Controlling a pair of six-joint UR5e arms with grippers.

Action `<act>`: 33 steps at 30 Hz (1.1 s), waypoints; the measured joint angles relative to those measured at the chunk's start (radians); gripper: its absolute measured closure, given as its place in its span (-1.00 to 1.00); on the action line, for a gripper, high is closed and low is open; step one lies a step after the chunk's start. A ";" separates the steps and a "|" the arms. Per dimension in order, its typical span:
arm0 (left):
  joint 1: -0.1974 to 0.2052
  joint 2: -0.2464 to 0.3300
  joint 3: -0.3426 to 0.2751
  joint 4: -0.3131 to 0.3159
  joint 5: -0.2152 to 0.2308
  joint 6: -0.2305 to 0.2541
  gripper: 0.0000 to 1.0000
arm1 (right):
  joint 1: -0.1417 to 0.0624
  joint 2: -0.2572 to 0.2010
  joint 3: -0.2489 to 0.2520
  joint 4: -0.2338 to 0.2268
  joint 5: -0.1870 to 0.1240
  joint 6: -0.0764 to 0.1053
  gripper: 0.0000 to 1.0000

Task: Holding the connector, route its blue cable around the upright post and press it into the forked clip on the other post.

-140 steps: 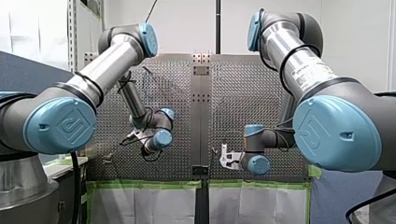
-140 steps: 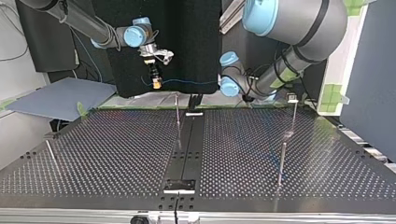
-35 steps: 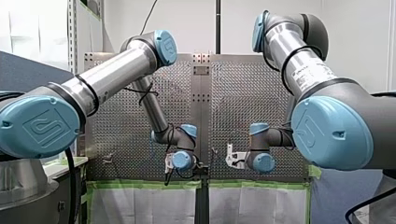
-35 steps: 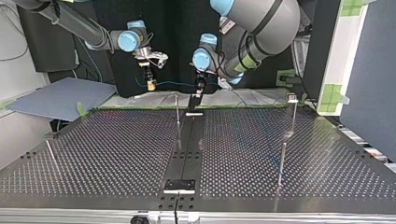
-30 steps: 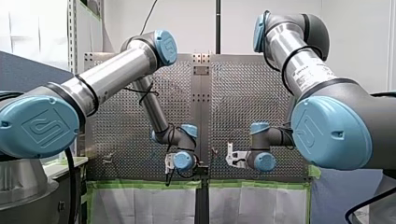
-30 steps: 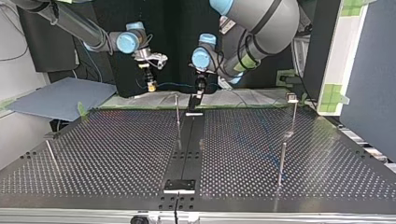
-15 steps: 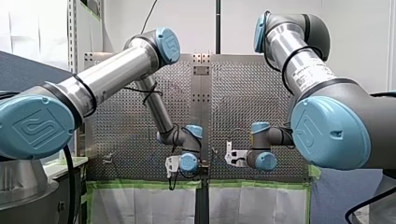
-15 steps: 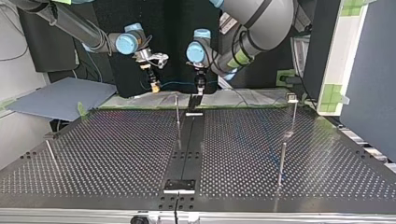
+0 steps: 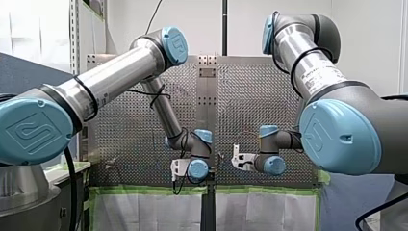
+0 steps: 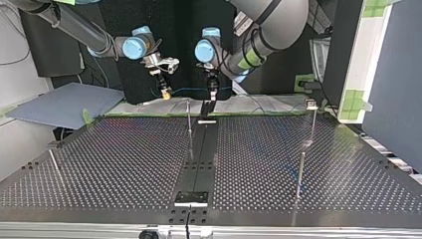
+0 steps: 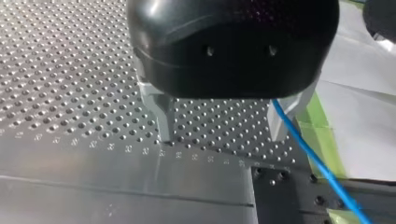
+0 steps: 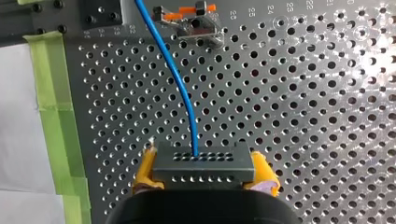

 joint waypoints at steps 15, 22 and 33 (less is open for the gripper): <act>-0.092 0.000 0.001 0.046 0.035 0.006 -1.00 | -0.005 0.001 0.000 0.005 -0.008 -0.001 1.00; -0.079 0.000 0.002 0.054 0.033 0.005 -1.00 | -0.008 0.001 0.000 0.025 -0.008 -0.010 1.00; -0.063 -0.016 0.027 0.043 0.044 -0.019 -1.00 | -0.018 0.000 0.000 0.030 -0.008 -0.013 1.00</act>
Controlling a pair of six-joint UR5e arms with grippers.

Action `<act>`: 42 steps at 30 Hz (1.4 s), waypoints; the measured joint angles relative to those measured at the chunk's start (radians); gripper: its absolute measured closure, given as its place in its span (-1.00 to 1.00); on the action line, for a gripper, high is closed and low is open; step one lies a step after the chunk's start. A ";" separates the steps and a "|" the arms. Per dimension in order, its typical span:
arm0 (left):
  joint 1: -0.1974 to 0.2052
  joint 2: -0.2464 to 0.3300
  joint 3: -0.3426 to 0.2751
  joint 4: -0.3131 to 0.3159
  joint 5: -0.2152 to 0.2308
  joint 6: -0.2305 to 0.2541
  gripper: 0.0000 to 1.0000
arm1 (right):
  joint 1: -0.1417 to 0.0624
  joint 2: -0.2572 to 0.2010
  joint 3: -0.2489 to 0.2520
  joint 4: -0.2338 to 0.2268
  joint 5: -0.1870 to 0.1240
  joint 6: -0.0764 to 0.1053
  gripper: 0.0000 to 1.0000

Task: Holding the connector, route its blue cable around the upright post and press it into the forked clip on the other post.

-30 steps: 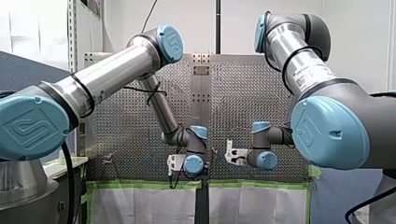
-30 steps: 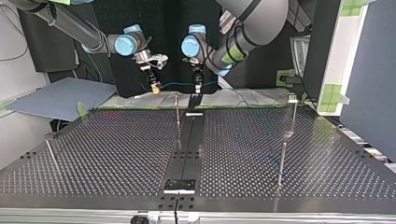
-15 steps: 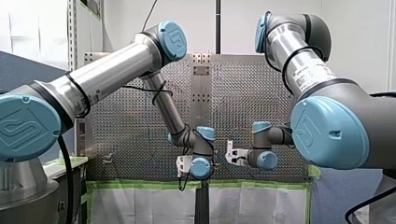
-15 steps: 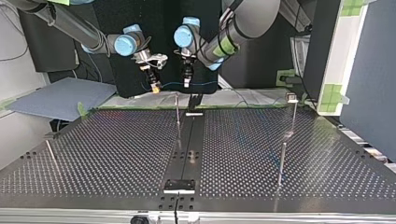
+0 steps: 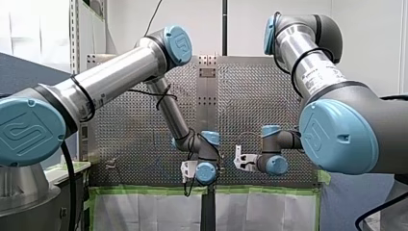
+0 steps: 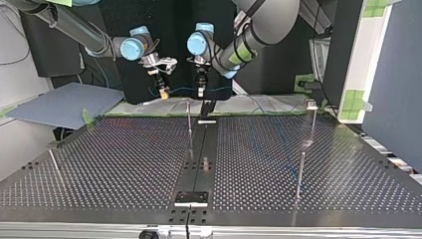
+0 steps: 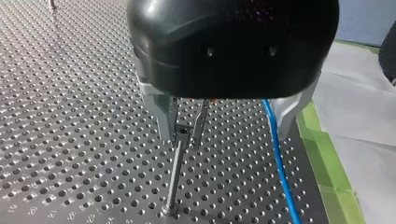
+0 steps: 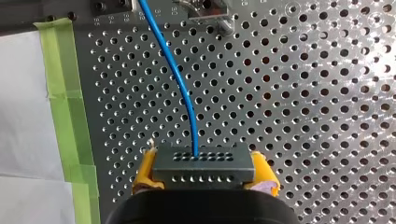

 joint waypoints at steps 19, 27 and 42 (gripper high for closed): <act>0.067 -0.002 0.016 -0.045 0.045 -0.035 -1.00 | -0.006 0.000 -0.001 0.002 0.000 0.003 1.00; 0.059 -0.002 0.016 -0.049 0.056 -0.035 -0.21 | -0.007 0.000 -0.001 0.009 0.000 -0.001 1.00; 0.057 -0.002 0.016 -0.050 0.061 -0.028 0.99 | -0.012 0.000 -0.001 0.012 0.018 -0.002 1.00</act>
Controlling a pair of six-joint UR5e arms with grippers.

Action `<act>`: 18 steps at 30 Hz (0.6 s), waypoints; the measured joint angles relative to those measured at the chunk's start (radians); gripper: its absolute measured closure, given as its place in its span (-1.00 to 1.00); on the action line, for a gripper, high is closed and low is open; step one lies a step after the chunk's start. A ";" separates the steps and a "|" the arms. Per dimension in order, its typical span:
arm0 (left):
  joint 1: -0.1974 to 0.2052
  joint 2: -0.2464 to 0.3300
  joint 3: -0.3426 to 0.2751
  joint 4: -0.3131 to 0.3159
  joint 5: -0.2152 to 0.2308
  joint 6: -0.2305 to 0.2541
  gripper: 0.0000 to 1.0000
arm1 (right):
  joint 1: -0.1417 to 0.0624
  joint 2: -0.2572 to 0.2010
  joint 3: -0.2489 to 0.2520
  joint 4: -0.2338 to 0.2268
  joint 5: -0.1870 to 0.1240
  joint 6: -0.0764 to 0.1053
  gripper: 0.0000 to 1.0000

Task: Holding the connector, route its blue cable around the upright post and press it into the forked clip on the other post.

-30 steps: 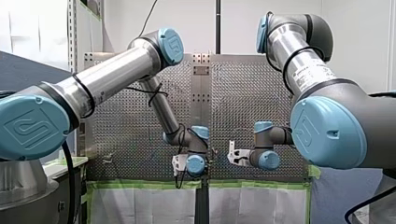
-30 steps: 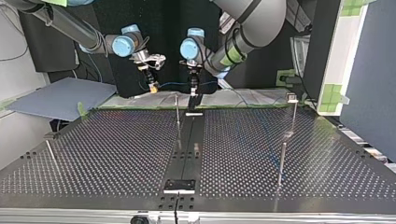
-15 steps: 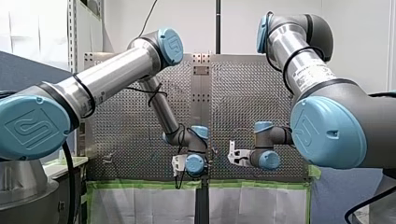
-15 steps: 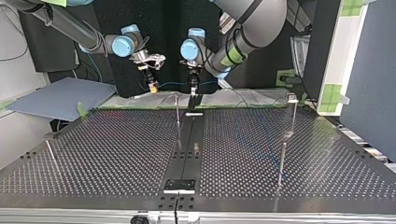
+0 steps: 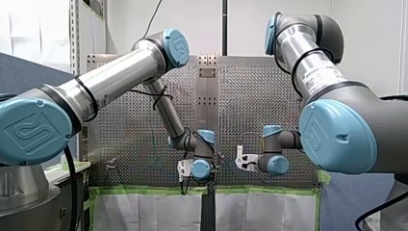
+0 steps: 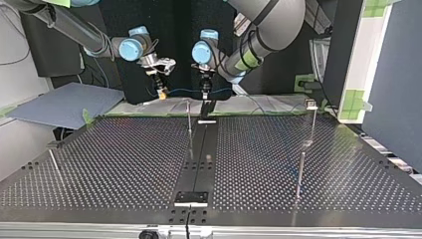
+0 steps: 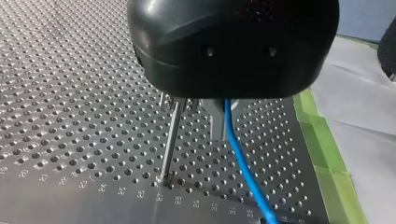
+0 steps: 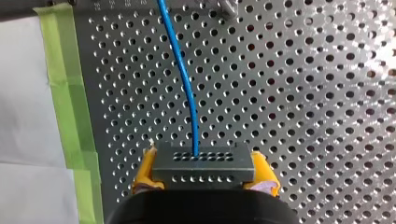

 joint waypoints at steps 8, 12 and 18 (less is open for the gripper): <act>-0.002 0.000 0.000 0.006 0.001 0.013 0.99 | -0.022 0.000 -0.002 -0.007 0.017 0.006 1.00; -0.002 0.000 0.000 0.020 0.013 0.022 0.99 | -0.030 0.000 -0.007 -0.010 0.017 0.008 1.00; -0.002 0.000 0.011 0.028 0.028 0.023 0.99 | -0.038 0.000 -0.018 -0.009 0.017 0.011 1.00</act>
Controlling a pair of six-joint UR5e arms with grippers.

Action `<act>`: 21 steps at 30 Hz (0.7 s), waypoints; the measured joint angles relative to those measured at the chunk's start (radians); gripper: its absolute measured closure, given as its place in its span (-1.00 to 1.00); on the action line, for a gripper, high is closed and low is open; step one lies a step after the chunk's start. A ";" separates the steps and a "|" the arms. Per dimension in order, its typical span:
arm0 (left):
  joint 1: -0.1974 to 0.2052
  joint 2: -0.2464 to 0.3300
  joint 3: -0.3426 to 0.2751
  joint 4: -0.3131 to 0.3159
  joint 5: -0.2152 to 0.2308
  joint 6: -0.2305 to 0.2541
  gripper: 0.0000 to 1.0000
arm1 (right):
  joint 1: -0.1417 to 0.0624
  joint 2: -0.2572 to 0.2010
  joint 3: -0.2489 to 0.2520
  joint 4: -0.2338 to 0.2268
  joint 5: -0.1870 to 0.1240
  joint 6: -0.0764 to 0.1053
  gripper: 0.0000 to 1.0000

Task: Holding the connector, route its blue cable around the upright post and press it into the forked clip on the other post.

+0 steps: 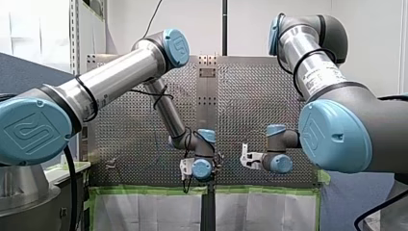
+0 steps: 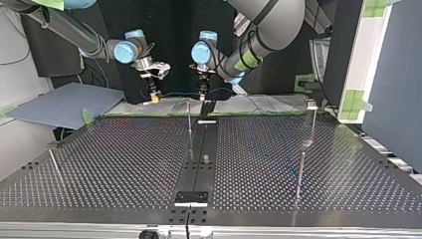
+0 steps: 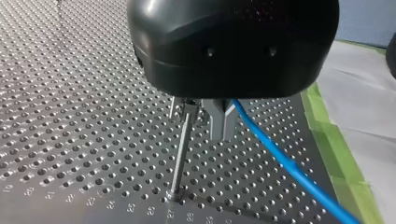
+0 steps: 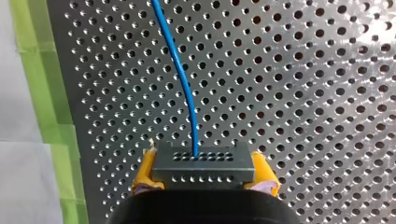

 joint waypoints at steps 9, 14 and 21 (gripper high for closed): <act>0.000 -0.001 0.028 -0.017 0.016 -0.002 0.99 | -0.015 0.000 -0.023 0.016 0.000 0.002 1.00; 0.004 -0.001 0.046 -0.028 0.024 -0.003 0.99 | -0.025 0.000 -0.026 0.014 0.001 0.003 1.00; 0.009 -0.001 0.051 -0.033 0.032 -0.004 0.99 | -0.034 0.000 -0.029 0.011 0.002 0.004 1.00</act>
